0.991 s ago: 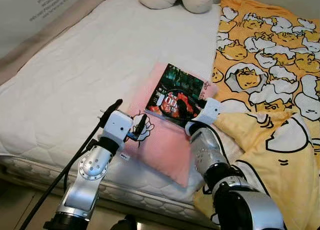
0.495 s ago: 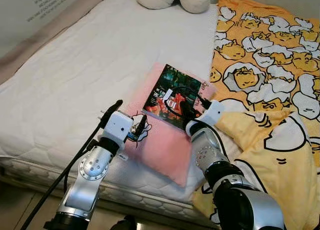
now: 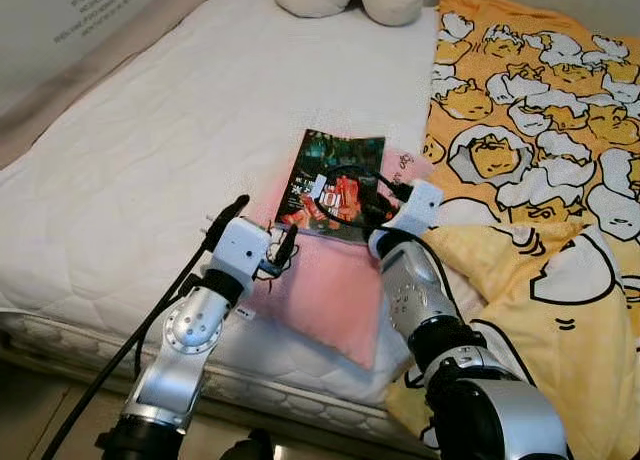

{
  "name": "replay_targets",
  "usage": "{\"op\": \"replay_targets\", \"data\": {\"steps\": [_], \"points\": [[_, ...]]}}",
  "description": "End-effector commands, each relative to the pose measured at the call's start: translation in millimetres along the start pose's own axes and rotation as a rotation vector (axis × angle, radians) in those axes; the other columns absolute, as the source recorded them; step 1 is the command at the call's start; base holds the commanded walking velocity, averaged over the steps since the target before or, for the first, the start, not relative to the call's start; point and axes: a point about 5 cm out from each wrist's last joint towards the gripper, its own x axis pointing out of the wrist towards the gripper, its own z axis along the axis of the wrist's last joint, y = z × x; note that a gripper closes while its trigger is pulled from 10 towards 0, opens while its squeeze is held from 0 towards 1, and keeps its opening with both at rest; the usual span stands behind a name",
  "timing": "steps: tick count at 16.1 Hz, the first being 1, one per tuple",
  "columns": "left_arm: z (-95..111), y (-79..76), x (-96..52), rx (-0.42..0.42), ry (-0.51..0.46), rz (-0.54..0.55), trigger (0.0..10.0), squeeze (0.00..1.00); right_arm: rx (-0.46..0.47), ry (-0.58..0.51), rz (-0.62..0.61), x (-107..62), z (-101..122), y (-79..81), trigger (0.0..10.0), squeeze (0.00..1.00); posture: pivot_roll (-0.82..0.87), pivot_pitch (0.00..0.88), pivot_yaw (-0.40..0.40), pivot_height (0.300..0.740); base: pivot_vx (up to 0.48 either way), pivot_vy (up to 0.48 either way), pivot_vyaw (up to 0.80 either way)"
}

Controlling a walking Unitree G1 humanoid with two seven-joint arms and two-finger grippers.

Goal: Clean up the room

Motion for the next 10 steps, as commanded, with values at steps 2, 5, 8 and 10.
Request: {"op": "replay_targets", "data": {"steps": [2,5,8,10], "points": [[-0.6,-3.2,3.5,0.013,-0.005,-0.011,10.0,0.0,-0.121,-0.063,0.033,-3.2,4.8,6.7,0.0,0.0,0.27,0.144,-0.073,0.74,0.0,0.0,0.0],[-0.8,-2.7,8.1,0.009,-0.011,-0.004,10.0,0.0,-0.252,-0.177,0.06,-5.0,25.7,9.8,0.0,0.0,0.25,0.134,-0.083,0.74,0.0,0.0,0.0],[-5.3,-2.4,15.9,-0.088,0.014,0.042,10.0,0.0,-0.411,-0.332,0.028,-11.8,60.6,1.8,0.0,0.0,0.23,0.101,-0.094,0.74,0.0,0.0,0.0],[-5.6,-2.4,21.2,-0.149,0.018,0.057,10.0,0.0,-0.494,-0.424,0.007,-18.0,80.7,-2.2,0.0,0.0,0.21,0.073,-0.094,0.74,0.0,0.0,0.0]]}}
